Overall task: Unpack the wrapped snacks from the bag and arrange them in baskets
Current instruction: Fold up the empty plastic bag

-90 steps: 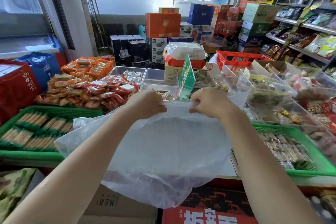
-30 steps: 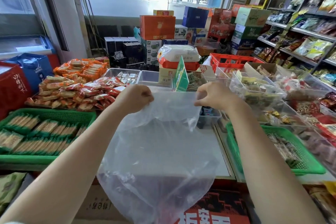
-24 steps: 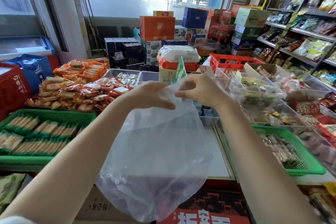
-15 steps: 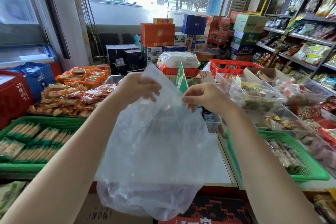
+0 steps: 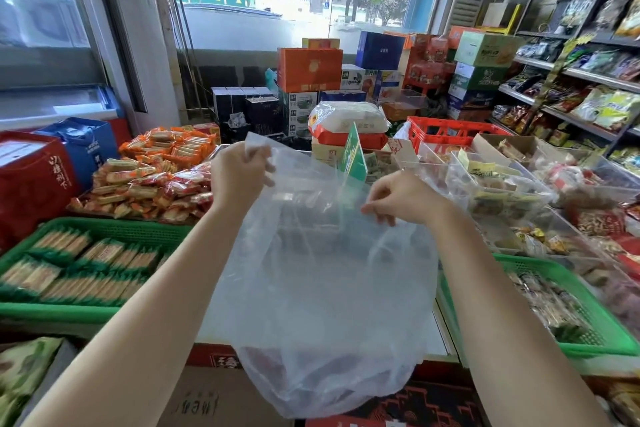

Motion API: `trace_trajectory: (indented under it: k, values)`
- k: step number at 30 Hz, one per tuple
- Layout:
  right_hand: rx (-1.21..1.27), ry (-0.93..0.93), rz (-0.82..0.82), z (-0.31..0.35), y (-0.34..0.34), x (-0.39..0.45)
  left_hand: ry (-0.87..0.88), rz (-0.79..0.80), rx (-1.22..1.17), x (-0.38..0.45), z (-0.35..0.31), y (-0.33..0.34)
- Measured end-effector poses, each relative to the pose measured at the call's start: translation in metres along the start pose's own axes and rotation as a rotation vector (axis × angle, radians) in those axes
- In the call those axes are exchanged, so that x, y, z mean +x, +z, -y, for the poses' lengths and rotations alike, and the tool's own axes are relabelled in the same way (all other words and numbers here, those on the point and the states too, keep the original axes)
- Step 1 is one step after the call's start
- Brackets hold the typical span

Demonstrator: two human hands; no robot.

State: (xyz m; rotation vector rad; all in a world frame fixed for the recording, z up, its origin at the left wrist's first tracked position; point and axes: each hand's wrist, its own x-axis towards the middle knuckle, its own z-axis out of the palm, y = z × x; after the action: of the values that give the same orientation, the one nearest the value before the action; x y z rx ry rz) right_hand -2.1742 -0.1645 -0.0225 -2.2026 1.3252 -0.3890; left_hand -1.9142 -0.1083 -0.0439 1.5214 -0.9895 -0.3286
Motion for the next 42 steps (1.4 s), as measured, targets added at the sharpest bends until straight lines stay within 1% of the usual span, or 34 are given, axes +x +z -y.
trace_trajectory:
  k: [2, 4, 6, 8, 10, 13, 17, 19, 21, 23, 26, 27, 28, 31, 34, 37, 40, 42]
  values:
    - [-0.175, 0.122, 0.047, -0.011, -0.004, 0.0, -0.059, -0.108, 0.033, 0.004, 0.011, -0.005]
    - [-0.252, 0.193, 0.045, -0.019, -0.007, 0.0, -0.085, -0.179, 0.068, 0.006, 0.019, -0.009]
    - [-0.275, 0.207, -0.001, -0.023, -0.008, 0.001, -0.08, -0.203, 0.122, 0.006, 0.022, -0.008]
    - [-0.287, 0.184, -0.035, -0.02, -0.005, 0.002, -0.063, -0.174, 0.161, 0.003, 0.02, -0.001]
    - [-0.242, 0.161, -0.045, -0.013, 0.002, 0.004, -0.036, -0.103, 0.139, -0.002, 0.016, 0.008]
    - [-0.073, 0.17, -0.058, -0.002, 0.014, 0.008, -0.019, 0.057, 0.059, -0.015, 0.01, 0.025]
    - [0.21, 0.244, -0.088, 0.005, 0.029, 0.016, -0.097, 0.254, -0.12, -0.036, 0.01, 0.043]
    - [0.35, 0.292, -0.111, 0.003, 0.034, 0.019, -0.13, 0.339, -0.176, -0.042, 0.009, 0.048]
    - [0.44, 0.333, -0.092, 0.002, 0.037, 0.02, -0.144, 0.423, -0.205, -0.047, 0.008, 0.052]
    - [0.488, 0.347, -0.064, 0.003, 0.04, 0.02, -0.109, 0.506, -0.183, -0.053, 0.006, 0.056]
    - [0.489, 0.304, -0.078, 0.005, 0.043, 0.021, -0.004, 0.581, 0.002, -0.058, 0.004, 0.06]
    - [0.511, 0.289, -0.064, 0.005, 0.044, 0.021, 0.008, 0.575, 0.044, -0.058, 0.004, 0.06]
    - [0.584, 0.273, -0.014, 0.005, 0.044, 0.019, 0.0, 0.558, 0.047, -0.059, 0.005, 0.061]
    - [0.84, 0.25, 0.182, 0.004, 0.042, 0.016, -0.079, 0.48, -0.04, -0.059, 0.009, 0.06]
    - [0.943, 0.206, 0.291, 0.0, 0.043, 0.015, -0.127, 0.426, -0.089, -0.056, 0.015, 0.062]
    - [0.944, 0.183, 0.298, -0.004, 0.044, 0.012, -0.125, 0.366, -0.097, -0.056, 0.017, 0.062]
    - [0.964, 0.13, 0.297, -0.009, 0.043, 0.008, -0.096, 0.362, -0.152, -0.058, 0.014, 0.059]
    - [0.893, 0.1, 0.271, -0.011, 0.04, 0.005, -0.1, 0.319, -0.145, -0.058, 0.013, 0.06]
